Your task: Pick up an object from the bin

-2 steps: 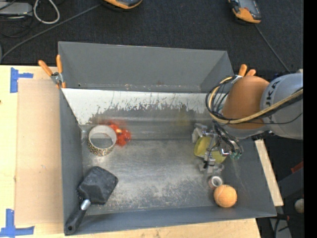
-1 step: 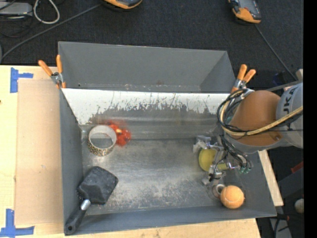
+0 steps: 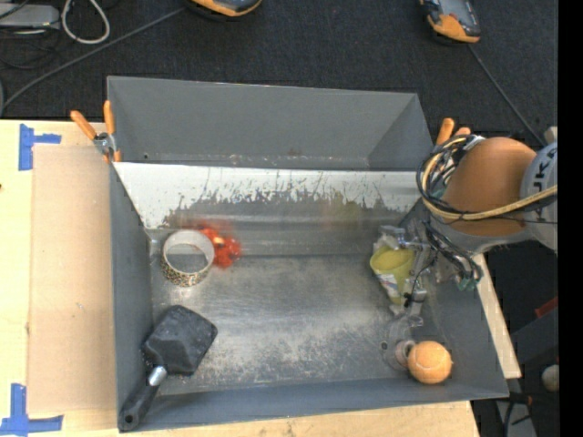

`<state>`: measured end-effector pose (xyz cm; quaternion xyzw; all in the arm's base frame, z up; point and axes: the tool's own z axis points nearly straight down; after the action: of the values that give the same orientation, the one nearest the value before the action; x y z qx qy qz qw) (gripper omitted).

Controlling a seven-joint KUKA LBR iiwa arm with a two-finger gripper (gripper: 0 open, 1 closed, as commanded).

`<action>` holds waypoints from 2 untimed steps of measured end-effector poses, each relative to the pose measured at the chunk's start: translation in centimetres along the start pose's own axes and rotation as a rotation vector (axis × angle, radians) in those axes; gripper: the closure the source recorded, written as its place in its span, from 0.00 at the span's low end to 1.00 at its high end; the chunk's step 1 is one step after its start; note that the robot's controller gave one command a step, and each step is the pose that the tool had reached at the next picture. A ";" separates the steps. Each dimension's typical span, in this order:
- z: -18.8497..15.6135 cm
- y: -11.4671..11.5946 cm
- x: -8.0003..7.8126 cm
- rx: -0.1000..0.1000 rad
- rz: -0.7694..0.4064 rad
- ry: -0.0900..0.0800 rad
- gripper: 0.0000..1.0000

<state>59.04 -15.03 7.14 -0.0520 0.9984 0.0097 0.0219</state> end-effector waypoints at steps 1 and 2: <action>0.4 2.5 -2.7 -0.018 -0.064 0.000 1.00; 0.4 2.5 -2.7 -0.018 -0.064 0.000 1.00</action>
Offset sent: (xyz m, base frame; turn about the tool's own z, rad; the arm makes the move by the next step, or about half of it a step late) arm 0.0000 0.0000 0.0000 0.0000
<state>61.47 -12.28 6.92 -0.0840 0.9961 0.0181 0.0218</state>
